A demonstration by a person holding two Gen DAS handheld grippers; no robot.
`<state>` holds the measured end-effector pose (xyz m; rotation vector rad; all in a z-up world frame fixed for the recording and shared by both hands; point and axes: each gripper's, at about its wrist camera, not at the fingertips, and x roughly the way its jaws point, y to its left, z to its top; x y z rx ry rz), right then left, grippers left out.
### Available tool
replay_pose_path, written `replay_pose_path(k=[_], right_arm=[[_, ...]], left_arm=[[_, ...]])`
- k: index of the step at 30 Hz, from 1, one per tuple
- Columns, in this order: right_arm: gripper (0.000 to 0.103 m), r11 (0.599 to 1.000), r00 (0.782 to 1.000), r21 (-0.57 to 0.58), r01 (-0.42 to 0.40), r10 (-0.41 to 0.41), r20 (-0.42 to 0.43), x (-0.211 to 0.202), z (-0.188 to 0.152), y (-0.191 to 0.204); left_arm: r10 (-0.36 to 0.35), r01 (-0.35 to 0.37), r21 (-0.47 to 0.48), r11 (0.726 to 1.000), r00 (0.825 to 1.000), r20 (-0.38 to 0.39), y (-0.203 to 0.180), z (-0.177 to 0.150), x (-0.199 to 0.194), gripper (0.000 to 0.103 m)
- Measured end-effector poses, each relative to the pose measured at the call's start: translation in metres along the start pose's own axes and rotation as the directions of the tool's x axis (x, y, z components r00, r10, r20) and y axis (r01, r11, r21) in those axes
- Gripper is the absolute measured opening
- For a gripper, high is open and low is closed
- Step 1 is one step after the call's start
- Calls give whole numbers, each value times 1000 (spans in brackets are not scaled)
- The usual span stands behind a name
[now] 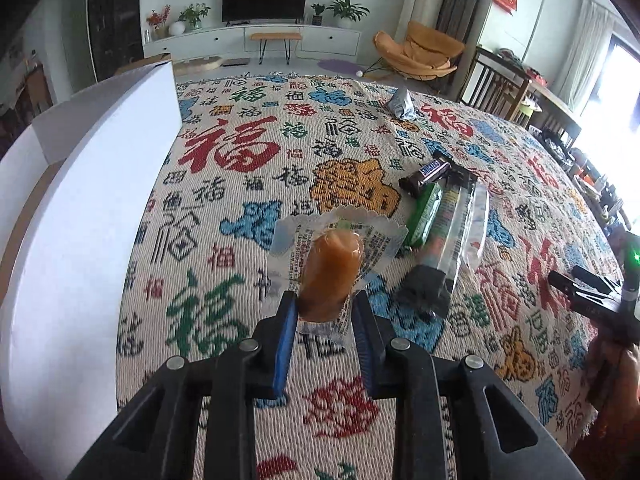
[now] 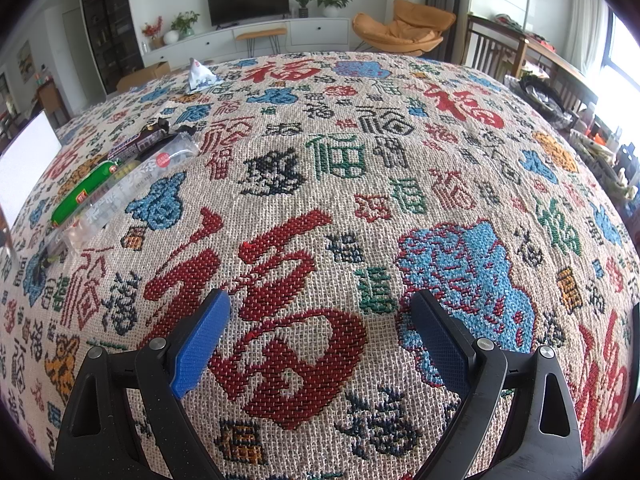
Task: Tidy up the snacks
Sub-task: 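Lift the sausage with the left gripper while the right grasps the clear tube packet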
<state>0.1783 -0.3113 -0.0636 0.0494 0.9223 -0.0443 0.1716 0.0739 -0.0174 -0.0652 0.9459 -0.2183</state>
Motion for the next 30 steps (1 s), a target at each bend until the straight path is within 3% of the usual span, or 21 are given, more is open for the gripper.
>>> replay_pose_path(k=[4,6,8,11,12,13,15,17,18,19,20,21,23,30], right_arm=[[94,1000,1000,26,-14,14,-8,-2,0,1],[92,979,985,106,-172,174,-3,-11,1,9],[90,939,946,134,-318,324,-19,-11,10,32],[88,903,921,219,-370,388,-45,10,35,65],[79,888,913,255,-382,406,-47,20,46,73],[59,879,908,283,-384,414,-56,31,56,81],[38,877,906,320,-358,409,-107,53,72,98],[40,905,930,306,-296,346,-125,60,86,111],[49,913,932,294,-282,333,-143,62,92,116],[50,919,931,281,-275,328,-162,64,96,120],[42,934,933,251,-255,306,-191,65,98,123],[26,948,934,216,-232,279,-223,65,100,125],[19,946,919,206,-250,299,-258,63,99,115],[20,989,919,-3,-149,137,-371,37,96,89]], left_arm=[[-67,72,-108,992,996,53,15,-27,-18,27],[-83,91,-124,988,994,69,16,-37,-25,27],[-109,119,-142,983,991,74,18,-45,-30,27],[-128,143,-155,977,987,98,18,-54,-43,27],[-136,152,-160,975,985,107,19,-56,-48,27],[-140,158,-162,974,983,116,20,-59,-52,27],[-148,169,-167,971,980,130,21,-64,-60,27],[-155,178,-169,969,978,139,23,-69,-64,27],[-159,182,-166,969,977,141,23,-72,-64,27],[-163,186,-164,969,976,141,23,-75,-64,27],[-171,193,-165,967,975,139,23,-78,-62,27],[-180,202,-168,965,974,139,25,-80,-61,27],[-193,216,-172,961,971,141,27,-84,-60,27],[-228,256,-186,949,960,163,33,-85,-61,27]])
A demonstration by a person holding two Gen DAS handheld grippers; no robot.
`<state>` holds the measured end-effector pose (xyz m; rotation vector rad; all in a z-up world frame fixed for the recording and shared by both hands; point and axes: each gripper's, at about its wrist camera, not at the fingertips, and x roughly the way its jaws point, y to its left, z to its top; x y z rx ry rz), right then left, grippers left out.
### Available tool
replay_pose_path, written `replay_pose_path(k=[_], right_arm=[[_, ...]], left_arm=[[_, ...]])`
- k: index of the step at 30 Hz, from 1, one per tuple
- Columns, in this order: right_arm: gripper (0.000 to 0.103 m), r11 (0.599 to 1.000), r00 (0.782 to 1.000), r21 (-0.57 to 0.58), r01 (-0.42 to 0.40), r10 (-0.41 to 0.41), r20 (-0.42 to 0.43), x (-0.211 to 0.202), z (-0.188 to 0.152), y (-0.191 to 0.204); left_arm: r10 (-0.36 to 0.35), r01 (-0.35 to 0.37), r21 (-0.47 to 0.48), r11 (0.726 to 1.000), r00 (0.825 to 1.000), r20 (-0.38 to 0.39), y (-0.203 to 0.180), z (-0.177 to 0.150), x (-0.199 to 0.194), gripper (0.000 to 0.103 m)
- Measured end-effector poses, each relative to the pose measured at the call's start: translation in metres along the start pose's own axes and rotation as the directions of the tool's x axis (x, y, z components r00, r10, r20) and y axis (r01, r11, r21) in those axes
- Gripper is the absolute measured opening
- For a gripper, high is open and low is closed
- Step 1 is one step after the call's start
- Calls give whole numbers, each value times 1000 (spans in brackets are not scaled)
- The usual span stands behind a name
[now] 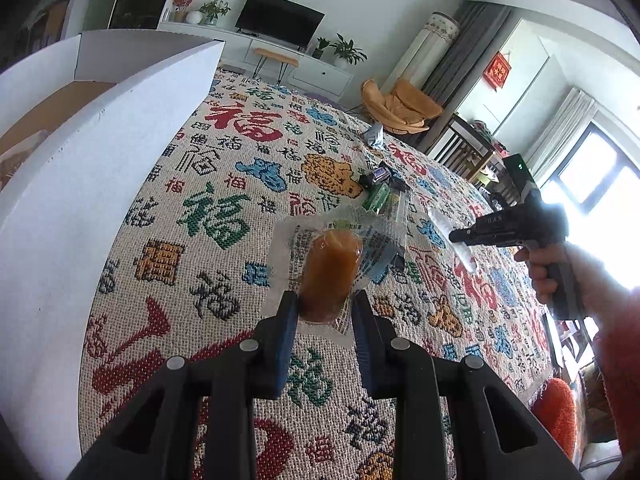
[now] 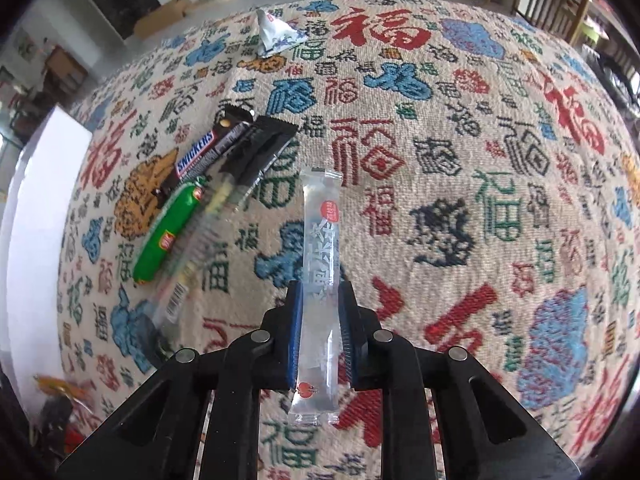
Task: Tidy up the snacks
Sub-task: 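Lift the sausage with the left gripper while the right grasps the clear tube packet, then carry both snacks over the white box and open both grippers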
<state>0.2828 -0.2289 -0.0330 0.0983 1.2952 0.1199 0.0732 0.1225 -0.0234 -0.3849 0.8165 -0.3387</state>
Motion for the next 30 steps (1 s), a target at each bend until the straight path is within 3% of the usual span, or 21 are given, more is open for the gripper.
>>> replay_pose_path(k=[1,4,5,7,12,15,19,22,24,27,29,30], right_arm=[[25,1000,1000,-17,17,-18,-24,3,-1,-1],[26,999,997,-14,39,-40,-64,22,-5,-7],[20,999,999,-20,46,-46,-20,19,-6,-6],[18,1000,999,0,30,-30,16,13,-8,-8],[18,995,986,-43,-93,98,134,-45,-18,25],[18,958,944,-130,-257,277,178,-90,-20,82],[18,845,846,-289,-450,507,165,-140,-27,192],[18,753,787,-391,-529,607,105,-154,-44,281],[19,706,771,-439,-555,635,46,-148,-59,331],[20,657,766,-494,-570,642,-31,-123,-84,387],[26,613,756,-524,-591,648,-95,-104,-101,410],[28,605,757,-533,-591,644,-108,-97,-106,414]], left_arm=[[-7,7,-4,1000,1000,2,0,1,-1,27],[-23,23,1,1000,1000,10,-5,2,-9,27],[-29,29,2,1000,999,16,-7,3,-14,27],[-53,53,-9,999,998,29,-9,5,-25,27],[-144,152,-63,986,983,115,-14,26,-70,27],[-147,167,-90,982,971,191,-6,49,-110,27],[-30,73,-148,986,962,273,33,75,-168,27],[126,-76,-189,979,956,265,73,87,-193,27],[208,-156,-222,962,950,234,102,91,-199,27],[303,-258,-248,934,938,166,135,90,-196,32],[392,-349,-281,894,913,112,154,85,-189,43],[412,-369,-299,880,906,96,162,81,-187,57]])
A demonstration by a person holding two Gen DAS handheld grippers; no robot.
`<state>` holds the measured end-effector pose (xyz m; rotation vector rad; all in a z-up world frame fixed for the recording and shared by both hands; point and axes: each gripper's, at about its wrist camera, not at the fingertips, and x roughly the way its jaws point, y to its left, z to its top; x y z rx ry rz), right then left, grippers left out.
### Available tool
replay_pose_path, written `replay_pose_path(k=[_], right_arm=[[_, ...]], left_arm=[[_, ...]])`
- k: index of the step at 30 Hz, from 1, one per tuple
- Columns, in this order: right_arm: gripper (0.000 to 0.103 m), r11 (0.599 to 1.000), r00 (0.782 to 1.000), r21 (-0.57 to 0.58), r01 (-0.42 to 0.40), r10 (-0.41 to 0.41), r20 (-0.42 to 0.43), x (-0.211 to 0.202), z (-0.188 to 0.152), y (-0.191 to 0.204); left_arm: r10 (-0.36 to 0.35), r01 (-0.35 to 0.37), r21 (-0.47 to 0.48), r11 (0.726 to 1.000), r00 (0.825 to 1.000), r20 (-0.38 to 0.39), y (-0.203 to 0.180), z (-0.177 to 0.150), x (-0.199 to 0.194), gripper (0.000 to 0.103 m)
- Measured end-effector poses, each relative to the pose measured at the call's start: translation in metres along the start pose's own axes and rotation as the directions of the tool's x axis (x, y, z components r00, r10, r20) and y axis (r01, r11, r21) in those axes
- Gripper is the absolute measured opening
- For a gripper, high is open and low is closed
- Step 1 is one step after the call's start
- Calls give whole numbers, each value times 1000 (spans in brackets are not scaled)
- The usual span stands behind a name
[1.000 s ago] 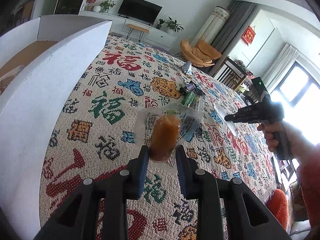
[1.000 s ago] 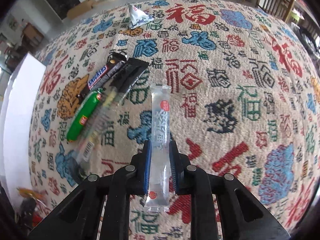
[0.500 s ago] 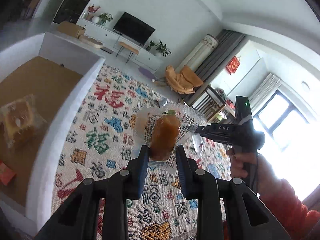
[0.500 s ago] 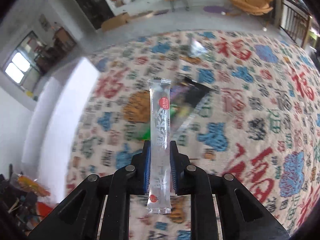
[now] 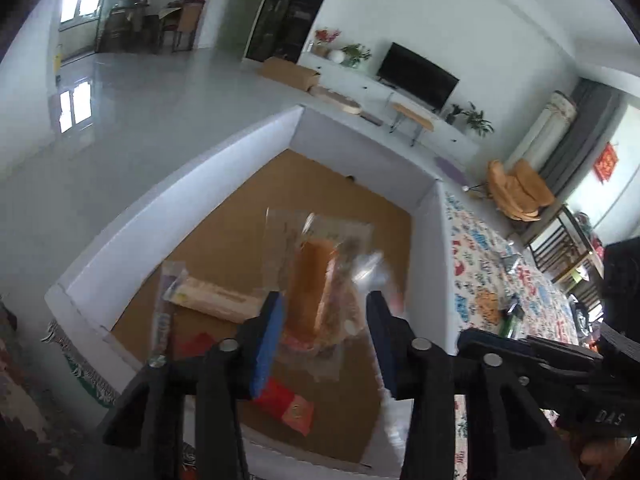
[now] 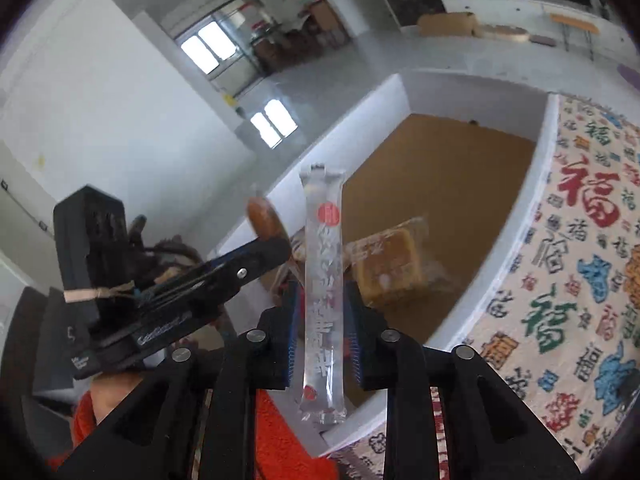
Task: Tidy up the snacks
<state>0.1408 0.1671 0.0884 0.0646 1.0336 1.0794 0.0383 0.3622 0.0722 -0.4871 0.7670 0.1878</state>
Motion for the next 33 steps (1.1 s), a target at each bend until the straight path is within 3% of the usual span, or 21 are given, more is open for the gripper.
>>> replay_pose_path(k=[1,3,6,8,9,11,14,16,18,19,21,24,27,32,33], right_arm=[[30,1000,1000,-7,5,-5,6,2,-5,-2],[38,999,998,-23,31,-29,53,-11,-13,-12],[62,987,975,-20,160,-154,158,-53,-27,-47],[70,962,941,-8,272,-264,212,-83,-47,-80],[72,938,913,1,348,-339,227,-95,-60,-99],[73,862,837,36,505,-500,223,-116,-93,-143],[72,714,699,121,690,-700,143,-147,-154,-218],[72,613,612,176,770,-788,71,-169,-193,-260],[72,542,551,219,811,-834,20,-189,-221,-287],[74,517,532,240,822,-847,3,-199,-232,-296],[76,525,545,311,792,-838,26,-217,-246,-305],[84,516,557,380,768,-831,5,-228,-247,-322],[89,523,581,437,732,-814,2,-234,-252,-329],[90,513,571,431,743,-821,-6,-232,-251,-330],[90,512,570,431,743,-821,-6,-232,-252,-330]], left_arm=[[19,-19,-13,1000,1000,-1,5,-4,3,71],[47,-46,-21,999,998,30,11,-11,1,80],[43,-43,0,999,998,52,4,-16,2,81],[15,-17,20,1000,998,64,-9,-19,0,81],[-1,-1,38,999,998,68,-21,-21,-1,82],[-48,42,91,995,996,72,-50,-28,-7,86],[-147,135,194,972,988,47,-108,-44,-7,96],[-214,206,268,941,977,1,-151,-61,1,100],[-263,274,329,903,962,-80,-191,-80,20,100],[-271,296,347,890,955,-120,-207,-88,31,100],[-255,311,376,873,948,-192,-236,-106,69,100],[-161,250,411,876,957,-240,-261,-135,131,100],[-50,145,449,882,975,-216,-270,-150,176,100],[79,4,516,857,987,-138,-274,-145,216,102],[73,9,508,861,987,-141,-273,-140,219,103]])
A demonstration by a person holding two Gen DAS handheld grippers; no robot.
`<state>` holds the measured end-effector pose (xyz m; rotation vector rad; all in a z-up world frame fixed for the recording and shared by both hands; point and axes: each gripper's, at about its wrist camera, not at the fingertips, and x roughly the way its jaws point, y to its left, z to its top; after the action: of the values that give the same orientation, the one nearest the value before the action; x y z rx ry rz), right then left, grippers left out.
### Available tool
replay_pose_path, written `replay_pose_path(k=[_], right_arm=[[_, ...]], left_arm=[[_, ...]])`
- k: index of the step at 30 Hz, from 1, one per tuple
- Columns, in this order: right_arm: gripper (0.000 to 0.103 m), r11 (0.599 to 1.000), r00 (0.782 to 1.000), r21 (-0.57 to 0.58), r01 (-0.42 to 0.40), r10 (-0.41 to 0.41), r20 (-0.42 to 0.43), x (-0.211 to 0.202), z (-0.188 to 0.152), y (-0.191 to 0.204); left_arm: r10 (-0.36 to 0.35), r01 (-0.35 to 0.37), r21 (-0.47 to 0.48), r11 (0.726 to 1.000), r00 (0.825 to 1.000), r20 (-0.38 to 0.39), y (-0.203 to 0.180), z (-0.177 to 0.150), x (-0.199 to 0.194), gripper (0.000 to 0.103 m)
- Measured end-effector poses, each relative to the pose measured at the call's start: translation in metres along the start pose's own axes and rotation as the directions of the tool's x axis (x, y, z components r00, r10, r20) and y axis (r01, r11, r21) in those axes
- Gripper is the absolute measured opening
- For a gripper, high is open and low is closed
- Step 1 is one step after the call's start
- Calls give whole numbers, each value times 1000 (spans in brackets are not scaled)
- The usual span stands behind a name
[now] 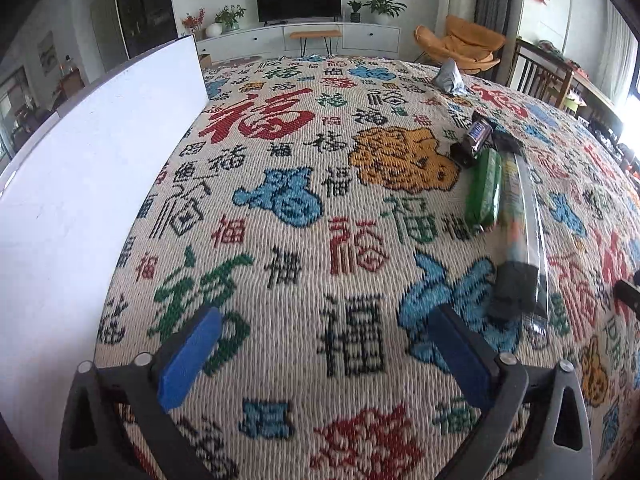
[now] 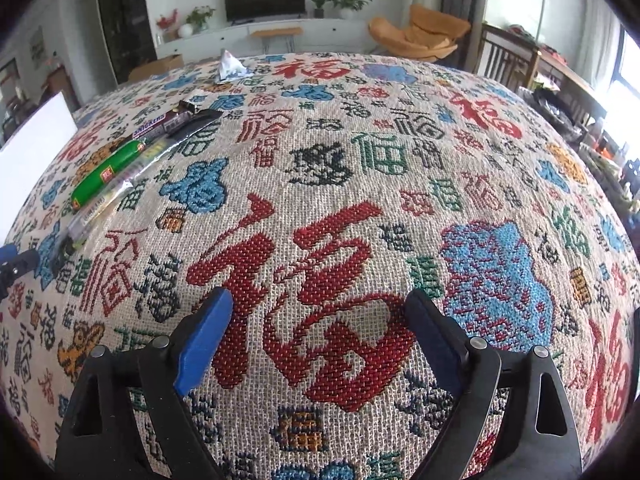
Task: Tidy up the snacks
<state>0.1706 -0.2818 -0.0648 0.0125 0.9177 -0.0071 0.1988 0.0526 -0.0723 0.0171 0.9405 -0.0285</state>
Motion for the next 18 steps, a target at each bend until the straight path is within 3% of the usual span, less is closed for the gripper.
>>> replay_pose_path(k=[18], right_arm=[[91,1000,1000,0,1,-1,0,0,0,0]], left_arm=[[-2,2,1,1000,1000,-1,3,6,2,103]])
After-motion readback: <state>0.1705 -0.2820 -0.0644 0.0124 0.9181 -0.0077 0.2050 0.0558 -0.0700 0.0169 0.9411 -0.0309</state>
